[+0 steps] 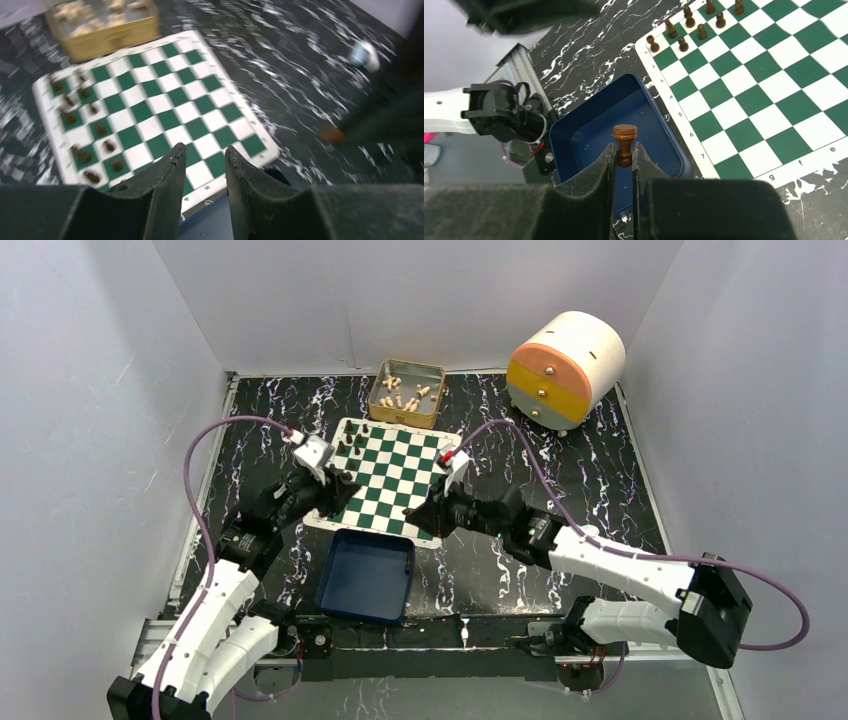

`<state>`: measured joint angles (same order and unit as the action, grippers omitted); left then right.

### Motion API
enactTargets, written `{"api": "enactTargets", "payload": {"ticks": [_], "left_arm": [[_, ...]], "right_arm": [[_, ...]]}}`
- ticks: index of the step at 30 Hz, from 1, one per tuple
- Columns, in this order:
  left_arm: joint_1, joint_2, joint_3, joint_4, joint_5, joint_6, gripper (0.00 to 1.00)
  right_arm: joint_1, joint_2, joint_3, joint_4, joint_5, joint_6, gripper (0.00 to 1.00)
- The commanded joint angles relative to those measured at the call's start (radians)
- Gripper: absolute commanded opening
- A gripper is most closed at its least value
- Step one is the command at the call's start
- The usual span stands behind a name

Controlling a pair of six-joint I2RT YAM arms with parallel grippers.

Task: Set up the chess pieces on the board
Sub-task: Place the chess piece on the chessboard.

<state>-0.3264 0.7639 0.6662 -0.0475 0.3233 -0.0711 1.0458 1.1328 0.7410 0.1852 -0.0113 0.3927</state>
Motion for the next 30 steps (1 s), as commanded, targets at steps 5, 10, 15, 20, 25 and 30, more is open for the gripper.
{"api": "enactTargets", "payload": {"ticks": [5, 10, 15, 20, 25, 30], "left_arm": [[-0.003, -0.089, -0.042, -0.044, 0.686, 0.700, 0.47], [-0.012, -0.100, -0.059, -0.052, 0.745, 0.830, 0.51], [-0.030, -0.103, -0.061, -0.070, 0.783, 0.899, 0.53], [-0.053, -0.082, -0.052, -0.120, 0.788, 0.956, 0.54], [-0.111, -0.052, -0.024, -0.234, 0.713, 1.071, 0.52], [-0.169, -0.011, 0.020, -0.317, 0.669, 1.136, 0.50]], "right_arm": [[-0.145, 0.082, 0.151, -0.092, -0.505, 0.126, 0.12], [-0.151, 0.127, 0.186, -0.086, -0.584, 0.161, 0.12], [-0.153, 0.175, 0.209, -0.049, -0.636, 0.200, 0.12], [-0.153, 0.215, 0.227, -0.014, -0.666, 0.226, 0.12], [-0.153, 0.241, 0.247, 0.000, -0.698, 0.239, 0.12], [-0.152, 0.248, 0.256, 0.003, -0.709, 0.247, 0.12]]}}
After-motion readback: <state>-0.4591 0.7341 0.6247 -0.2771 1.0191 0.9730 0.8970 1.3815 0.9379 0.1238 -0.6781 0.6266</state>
